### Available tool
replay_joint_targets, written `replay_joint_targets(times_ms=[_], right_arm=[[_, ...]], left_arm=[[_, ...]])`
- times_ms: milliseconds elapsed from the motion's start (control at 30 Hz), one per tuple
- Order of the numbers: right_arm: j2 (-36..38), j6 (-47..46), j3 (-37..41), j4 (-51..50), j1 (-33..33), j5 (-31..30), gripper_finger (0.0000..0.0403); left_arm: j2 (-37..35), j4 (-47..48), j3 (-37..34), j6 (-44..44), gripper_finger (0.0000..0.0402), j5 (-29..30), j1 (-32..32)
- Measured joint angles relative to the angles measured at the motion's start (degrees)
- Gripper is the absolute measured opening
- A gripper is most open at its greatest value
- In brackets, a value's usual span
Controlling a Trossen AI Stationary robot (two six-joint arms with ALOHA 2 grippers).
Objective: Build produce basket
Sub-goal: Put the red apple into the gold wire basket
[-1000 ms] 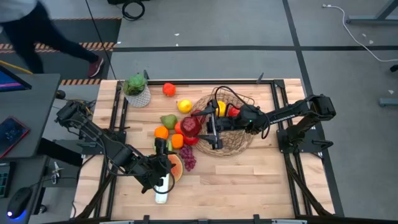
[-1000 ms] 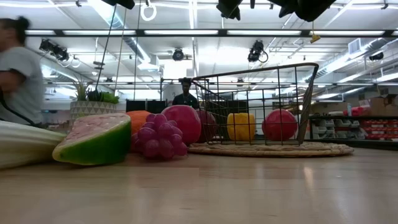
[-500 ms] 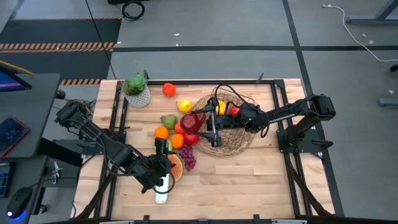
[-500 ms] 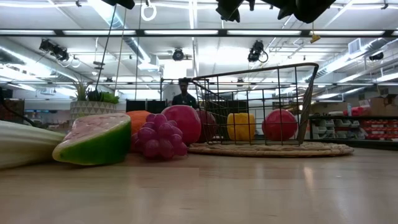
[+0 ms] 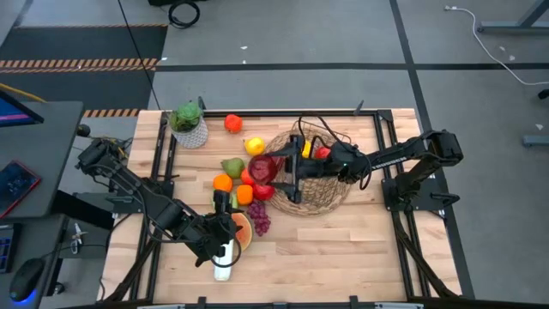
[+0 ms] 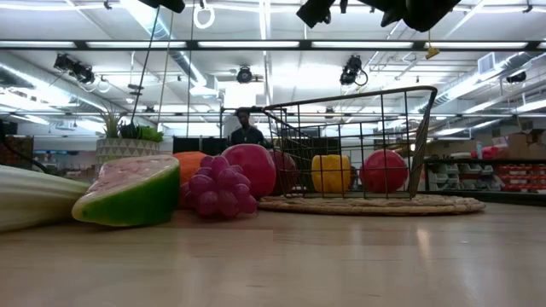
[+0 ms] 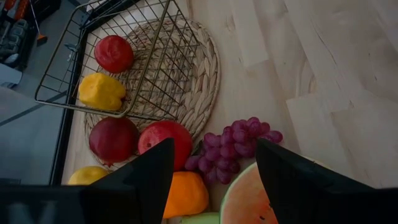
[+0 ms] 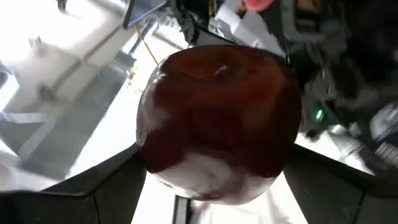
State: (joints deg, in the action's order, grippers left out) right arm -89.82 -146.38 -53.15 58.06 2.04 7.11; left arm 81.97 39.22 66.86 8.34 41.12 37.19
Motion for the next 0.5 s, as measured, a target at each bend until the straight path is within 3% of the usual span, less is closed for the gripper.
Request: replay_joint_targets(times_ms=[133,500], right_arm=[[0.0,18.3,0.0,0.0,0.0,0.3,0.0357],[0.0,82.4,0.0,-2.6,0.0,3.9,0.0357]], left_arm=[[0.0,0.0,0.0,0.0,0.0231,0.0,0.0],[0.0,-0.5,0.0,0.0,0.0231,0.0,0.0]])
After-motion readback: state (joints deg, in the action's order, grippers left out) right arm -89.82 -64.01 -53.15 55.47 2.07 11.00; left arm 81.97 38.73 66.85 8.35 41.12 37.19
